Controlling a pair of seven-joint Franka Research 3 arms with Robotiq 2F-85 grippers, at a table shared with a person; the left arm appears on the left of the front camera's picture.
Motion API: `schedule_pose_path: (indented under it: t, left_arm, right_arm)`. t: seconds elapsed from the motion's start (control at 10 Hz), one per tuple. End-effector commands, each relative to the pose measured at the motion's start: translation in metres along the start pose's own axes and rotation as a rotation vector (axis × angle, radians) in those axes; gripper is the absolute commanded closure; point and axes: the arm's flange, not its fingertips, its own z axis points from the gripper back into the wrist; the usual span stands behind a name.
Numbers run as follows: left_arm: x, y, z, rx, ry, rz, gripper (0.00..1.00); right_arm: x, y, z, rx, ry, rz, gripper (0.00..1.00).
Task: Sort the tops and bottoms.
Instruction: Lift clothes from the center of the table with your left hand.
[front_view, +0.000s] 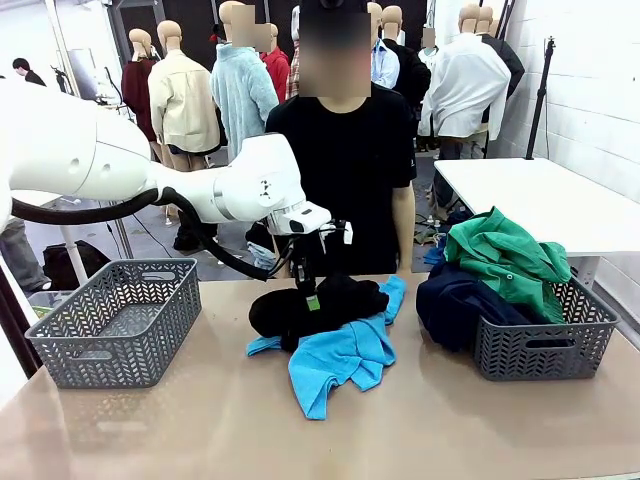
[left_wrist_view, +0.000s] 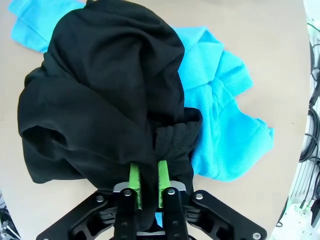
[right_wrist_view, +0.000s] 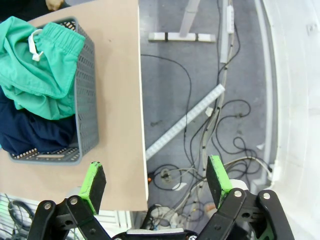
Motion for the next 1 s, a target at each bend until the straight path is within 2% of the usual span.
schedule_pose_path:
  t: [0.0,0.2,0.4,0.5,0.7,0.9]
  left_arm:
    - [-0.002,0.001,0.005,-0.048,-0.033,-0.022,1.0]
    - [-0.001,-0.004,0.023,-0.027,-0.052,-0.039,1.0]
    - [0.009,-0.017,0.067,0.077,-0.029,-0.044,1.0]
    - [0.017,-0.028,0.103,0.157,-0.02,-0.056,1.0]
    - [0.04,-0.052,0.193,0.261,-0.111,-0.102,1.0]
    - [0.061,-0.078,0.256,0.351,-0.167,-0.123,1.0]
  right_arm:
    - [-0.002,0.0,-0.001,-0.008,0.008,0.009,0.0]
    - [-0.002,0.0,-0.001,-0.008,0.008,0.009,0.0]
    - [-0.002,0.0,-0.001,-0.008,0.008,0.009,0.0]
    - [-0.002,0.0,-0.001,-0.008,0.008,0.009,0.0]
    - [-0.002,0.0,-0.001,-0.008,0.008,0.009,0.0]
    - [-0.002,0.0,-0.001,-0.008,0.008,0.009,0.0]
